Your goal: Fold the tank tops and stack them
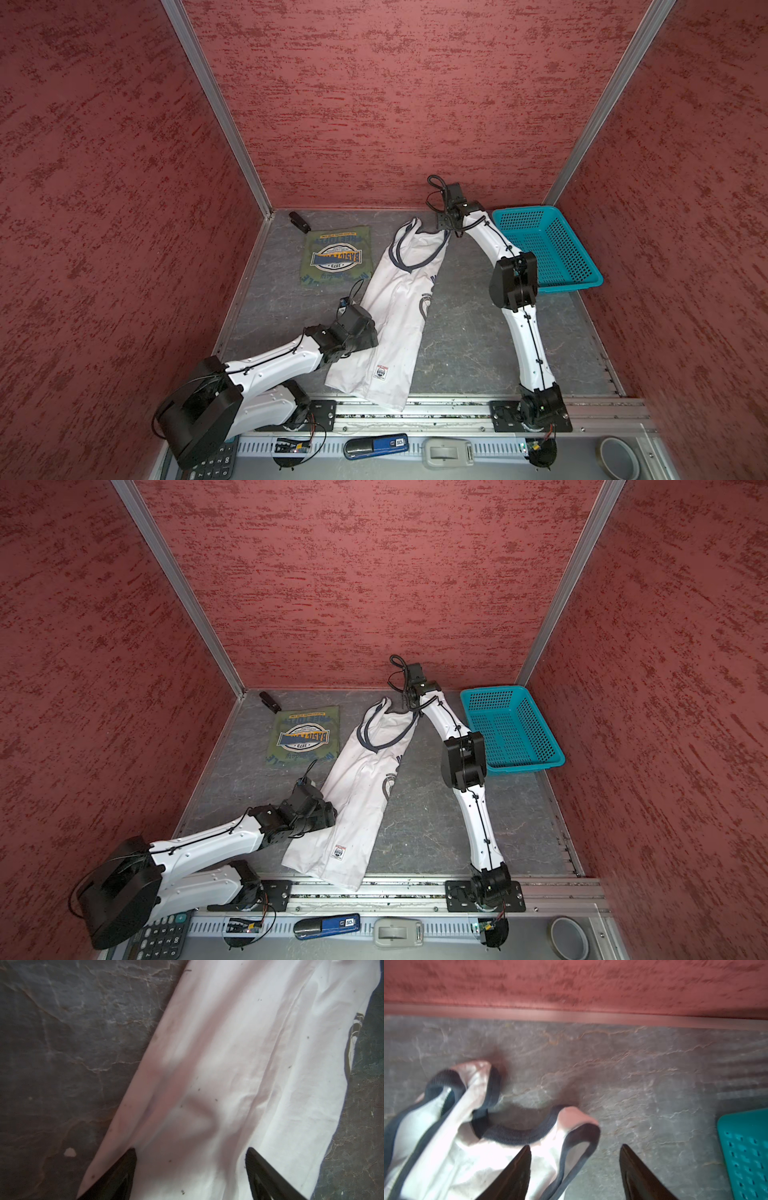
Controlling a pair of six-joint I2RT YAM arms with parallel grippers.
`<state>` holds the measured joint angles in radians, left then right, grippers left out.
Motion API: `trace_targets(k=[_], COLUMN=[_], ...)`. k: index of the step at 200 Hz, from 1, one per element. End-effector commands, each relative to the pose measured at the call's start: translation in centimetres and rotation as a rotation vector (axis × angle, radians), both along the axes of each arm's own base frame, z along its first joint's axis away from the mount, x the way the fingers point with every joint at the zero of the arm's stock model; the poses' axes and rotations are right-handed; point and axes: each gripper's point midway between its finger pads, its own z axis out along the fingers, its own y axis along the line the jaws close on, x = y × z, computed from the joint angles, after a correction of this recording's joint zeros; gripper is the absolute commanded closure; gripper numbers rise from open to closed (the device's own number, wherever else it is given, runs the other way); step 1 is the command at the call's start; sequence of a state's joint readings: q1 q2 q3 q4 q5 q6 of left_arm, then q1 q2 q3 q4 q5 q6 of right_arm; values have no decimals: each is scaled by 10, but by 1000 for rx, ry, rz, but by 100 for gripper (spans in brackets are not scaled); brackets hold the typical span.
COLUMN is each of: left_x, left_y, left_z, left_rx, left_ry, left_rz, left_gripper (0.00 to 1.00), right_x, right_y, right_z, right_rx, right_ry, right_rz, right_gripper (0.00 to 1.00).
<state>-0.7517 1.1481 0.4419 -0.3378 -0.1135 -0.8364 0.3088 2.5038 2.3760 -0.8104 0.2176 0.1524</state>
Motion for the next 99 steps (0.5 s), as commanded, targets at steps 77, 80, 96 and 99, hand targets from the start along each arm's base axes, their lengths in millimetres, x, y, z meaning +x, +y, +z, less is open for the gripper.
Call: trace_targets(k=[77,80,96,99], left_x=[-31,-32,-33,-33], left_y=[15,15,13,12], left_z=[-35,-35,-37,-37], left_rx=[72,72,72,71], left_ry=[127,129,136,137], left_rz=[-15,-15,-19,-19], left_gripper=[17,17,17,17], right_x=[-13,-12,-4,-2], right_y=[87,88,91,92], right_z=[-8,-10,-22,-23], right_rx=[106,108,123,127], right_ry=[-18,-16,-12,-13], right_rz=[123,123,116,114], right_gripper=[34,34,35,35])
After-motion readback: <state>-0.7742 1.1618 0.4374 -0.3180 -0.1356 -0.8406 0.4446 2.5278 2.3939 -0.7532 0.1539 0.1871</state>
